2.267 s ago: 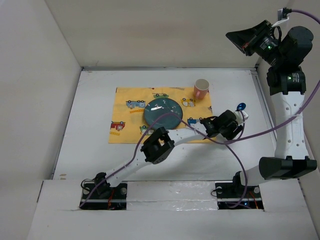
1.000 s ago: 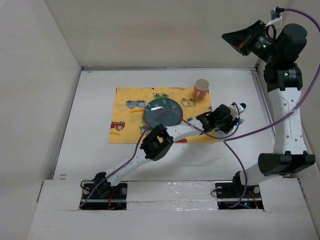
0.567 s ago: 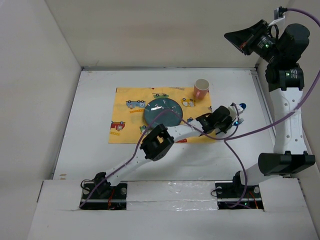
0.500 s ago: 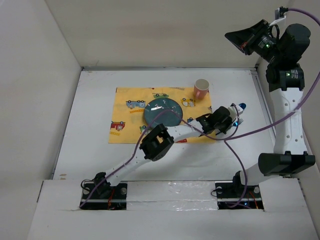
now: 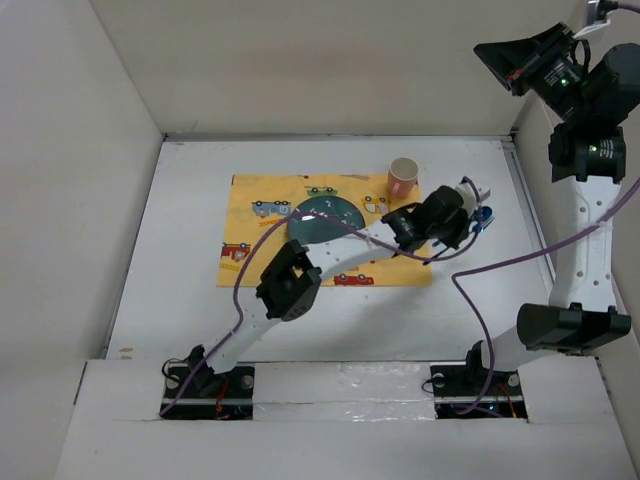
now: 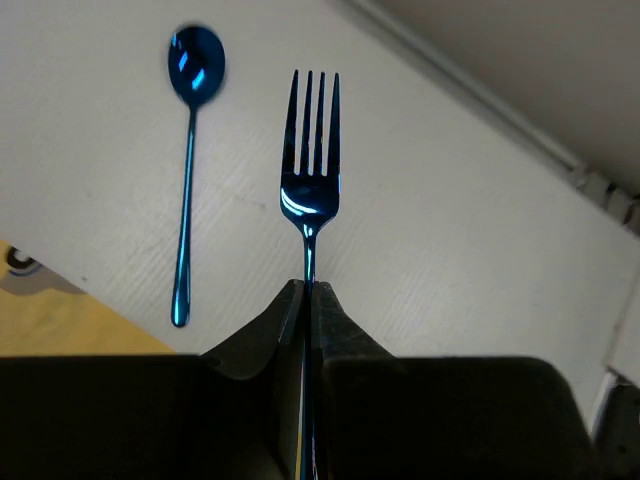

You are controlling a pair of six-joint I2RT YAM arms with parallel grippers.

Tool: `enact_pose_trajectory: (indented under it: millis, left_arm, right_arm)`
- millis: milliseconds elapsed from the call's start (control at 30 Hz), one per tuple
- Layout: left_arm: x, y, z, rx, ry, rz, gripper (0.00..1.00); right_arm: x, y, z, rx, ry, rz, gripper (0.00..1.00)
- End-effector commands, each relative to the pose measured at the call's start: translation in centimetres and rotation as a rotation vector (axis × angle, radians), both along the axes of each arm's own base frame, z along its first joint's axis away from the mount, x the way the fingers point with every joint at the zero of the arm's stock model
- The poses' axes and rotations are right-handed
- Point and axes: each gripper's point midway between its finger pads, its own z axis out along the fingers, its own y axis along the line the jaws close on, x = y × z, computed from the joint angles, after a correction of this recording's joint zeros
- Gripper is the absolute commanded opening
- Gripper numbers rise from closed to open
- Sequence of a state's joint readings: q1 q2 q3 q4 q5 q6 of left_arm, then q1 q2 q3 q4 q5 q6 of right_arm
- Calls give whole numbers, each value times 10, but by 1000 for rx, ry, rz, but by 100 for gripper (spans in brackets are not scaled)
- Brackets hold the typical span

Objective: Set the dinner table for one person

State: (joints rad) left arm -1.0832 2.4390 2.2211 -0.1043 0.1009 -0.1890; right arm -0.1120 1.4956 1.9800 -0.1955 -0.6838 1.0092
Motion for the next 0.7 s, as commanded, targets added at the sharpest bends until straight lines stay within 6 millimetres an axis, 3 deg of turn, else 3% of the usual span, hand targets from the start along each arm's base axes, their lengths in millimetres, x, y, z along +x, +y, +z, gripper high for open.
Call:
enact_pose_trajectory:
  millis: [0, 67, 133, 167, 200, 233, 267, 300, 333, 367, 400, 433, 467, 500, 567, 600, 667]
  left_arm:
    - [19, 36, 183, -322, -92, 62, 0]
    - [27, 57, 204, -361, -79, 99, 0]
    - [46, 96, 221, -374, -79, 186, 0]
    - [54, 113, 225, -370, -83, 225, 0]
    - [58, 141, 222, -345, -80, 284, 0]
    - [80, 174, 219, -328, -88, 365, 0]
    - [89, 198, 215, -312, -88, 418, 0]
    - [99, 229, 175, -226, -47, 497, 0]
    - [114, 281, 189, -242, -62, 593, 0]
    - [120, 307, 181, -228, -43, 645, 0]
    - [118, 336, 142, -158, 1, 694, 0]
    - [119, 360, 133, -135, 3, 734, 0]
    - [123, 400, 137, -134, -12, 806, 0]
    - [117, 422, 107, -61, 29, 836, 0]
    - [117, 467, 95, -24, 53, 929, 0]
    - [110, 470, 74, -14, 98, 895, 0]
    - [109, 482, 61, -7, 104, 903, 0]
  right_arm:
    - [-21, -3, 45, 6, -153, 27, 0]
    - [-19, -7, 48, 13, -173, 21, 0]
    - [-7, -12, 34, 38, -125, 22, 0]
    - [-7, -12, 38, 34, -168, 28, 0]
    - [-4, -12, 34, 41, -160, 27, 0]
    - [-3, -9, 31, 43, -163, 34, 0]
    - [8, -8, 13, 50, -120, 38, 0]
    - [12, -9, 6, 44, -111, 29, 0]
    - [16, -6, -5, 41, -87, 33, 0]
    - [24, -2, -27, 39, -38, 37, 0]
    - [29, 0, -39, 19, -27, 25, 0]
    - [32, 3, -53, 8, 5, 20, 0]
    - [32, 11, -63, -6, 25, 25, 0]
    - [37, 15, -86, -37, 60, 17, 0]
    - [32, 29, -109, -66, 117, 40, 0]
    - [34, 33, -129, -93, 144, 38, 0]
    - [30, 41, -146, -117, 178, 45, 0]
